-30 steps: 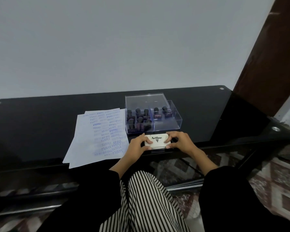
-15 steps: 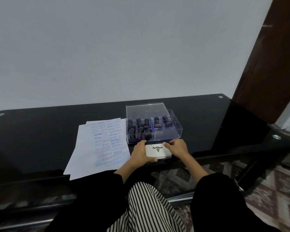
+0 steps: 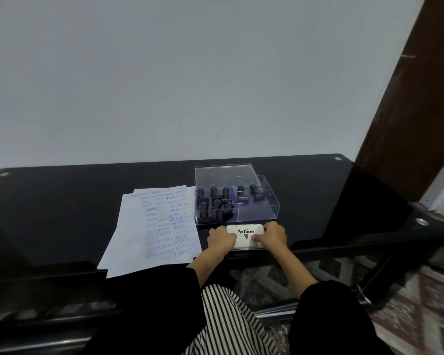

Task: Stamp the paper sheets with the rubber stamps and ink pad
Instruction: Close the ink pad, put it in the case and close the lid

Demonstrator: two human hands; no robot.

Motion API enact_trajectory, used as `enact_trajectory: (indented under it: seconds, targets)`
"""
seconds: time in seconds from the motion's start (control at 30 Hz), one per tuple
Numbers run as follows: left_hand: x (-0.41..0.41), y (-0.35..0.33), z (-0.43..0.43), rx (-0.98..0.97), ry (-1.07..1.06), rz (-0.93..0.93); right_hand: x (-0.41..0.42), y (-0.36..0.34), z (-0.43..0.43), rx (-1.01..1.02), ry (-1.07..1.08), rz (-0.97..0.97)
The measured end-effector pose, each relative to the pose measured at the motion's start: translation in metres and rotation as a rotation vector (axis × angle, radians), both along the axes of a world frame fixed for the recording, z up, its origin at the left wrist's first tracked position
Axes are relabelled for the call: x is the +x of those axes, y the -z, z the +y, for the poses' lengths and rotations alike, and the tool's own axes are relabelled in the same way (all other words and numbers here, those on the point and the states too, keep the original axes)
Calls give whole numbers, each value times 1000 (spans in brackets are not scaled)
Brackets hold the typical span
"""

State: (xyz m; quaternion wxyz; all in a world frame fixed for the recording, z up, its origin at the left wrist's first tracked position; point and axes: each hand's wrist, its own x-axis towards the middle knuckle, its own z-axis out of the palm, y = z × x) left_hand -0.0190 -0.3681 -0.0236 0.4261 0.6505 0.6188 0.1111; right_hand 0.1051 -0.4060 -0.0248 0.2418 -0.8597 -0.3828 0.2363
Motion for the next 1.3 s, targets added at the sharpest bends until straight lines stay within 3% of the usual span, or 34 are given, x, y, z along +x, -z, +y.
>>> enact_trajectory:
  seconds: [0.47, 0.93, 1.3]
  targets:
    - [35, -66, 15, 281, -36, -210, 44, -80, 22, 217, 15, -12]
    - [57, -66, 65, 206, -53, -230, 60, -86, 69, 188, 16, 1]
    - [61, -53, 77, 206, -24, -136, 56, -67, 72, 144, -37, -9]
